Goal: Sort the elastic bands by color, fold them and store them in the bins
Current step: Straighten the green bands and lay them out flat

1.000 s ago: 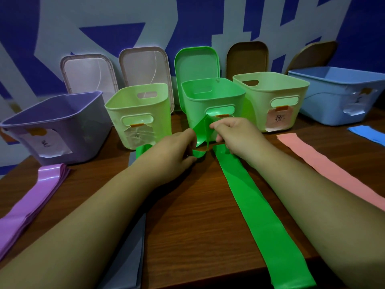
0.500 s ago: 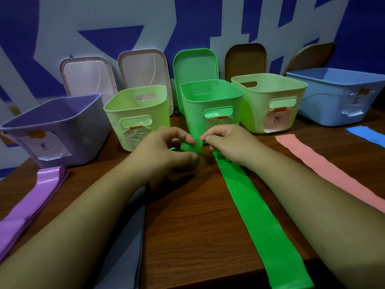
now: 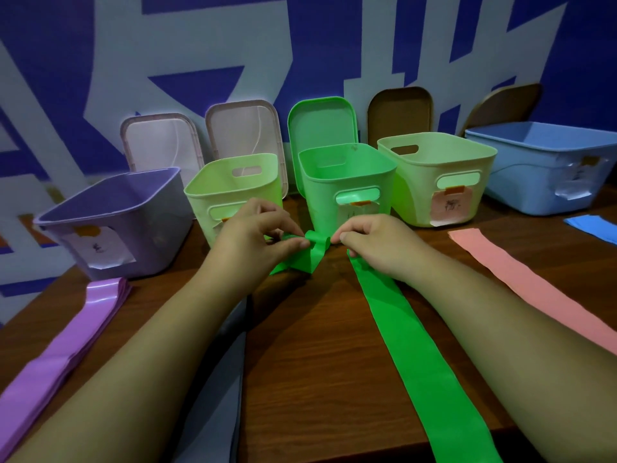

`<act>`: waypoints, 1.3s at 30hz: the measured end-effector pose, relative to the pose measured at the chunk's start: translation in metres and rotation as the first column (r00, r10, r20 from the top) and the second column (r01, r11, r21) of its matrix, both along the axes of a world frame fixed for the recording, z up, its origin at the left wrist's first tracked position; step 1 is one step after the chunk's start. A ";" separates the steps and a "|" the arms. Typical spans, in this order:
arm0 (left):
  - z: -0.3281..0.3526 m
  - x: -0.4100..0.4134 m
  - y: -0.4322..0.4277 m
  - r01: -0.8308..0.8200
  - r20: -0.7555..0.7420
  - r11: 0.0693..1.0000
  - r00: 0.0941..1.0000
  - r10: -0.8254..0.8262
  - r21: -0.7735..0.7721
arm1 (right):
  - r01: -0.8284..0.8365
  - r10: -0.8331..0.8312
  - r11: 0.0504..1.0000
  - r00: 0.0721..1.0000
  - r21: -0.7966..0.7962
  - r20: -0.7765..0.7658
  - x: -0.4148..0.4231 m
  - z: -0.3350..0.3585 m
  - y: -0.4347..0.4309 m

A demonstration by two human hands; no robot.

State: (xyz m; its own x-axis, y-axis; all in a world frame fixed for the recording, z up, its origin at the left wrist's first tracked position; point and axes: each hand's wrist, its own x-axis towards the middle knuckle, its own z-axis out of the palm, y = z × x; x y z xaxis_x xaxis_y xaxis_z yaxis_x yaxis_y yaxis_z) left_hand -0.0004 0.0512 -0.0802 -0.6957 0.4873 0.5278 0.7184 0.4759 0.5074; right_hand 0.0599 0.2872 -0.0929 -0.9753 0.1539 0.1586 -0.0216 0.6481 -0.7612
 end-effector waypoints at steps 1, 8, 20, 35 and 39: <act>0.001 0.000 0.000 0.005 -0.033 1.000 0.999 -0.005 0.014 | -0.004 0.004 1.000 1.000 -0.004 0.003 0.000 0.000 0.000; 0.035 0.001 0.003 0.012 -0.081 0.989 0.997 0.000 0.149 | -0.014 0.014 1.000 1.000 0.021 0.023 -0.001 -0.004 0.000; 0.160 0.007 0.039 0.011 -0.020 0.921 1.000 -0.003 0.390 | -0.102 0.119 0.973 0.990 -0.207 0.074 0.017 0.009 -0.001; 0.206 0.013 0.056 -0.049 0.042 0.891 0.999 0.034 0.451 | -0.257 0.310 0.895 0.946 -0.364 0.092 0.036 0.024 -0.009; 0.208 0.008 0.051 -0.070 0.057 0.878 0.997 0.049 0.473 | -0.195 0.247 0.931 0.959 -0.309 0.137 0.035 0.022 -0.011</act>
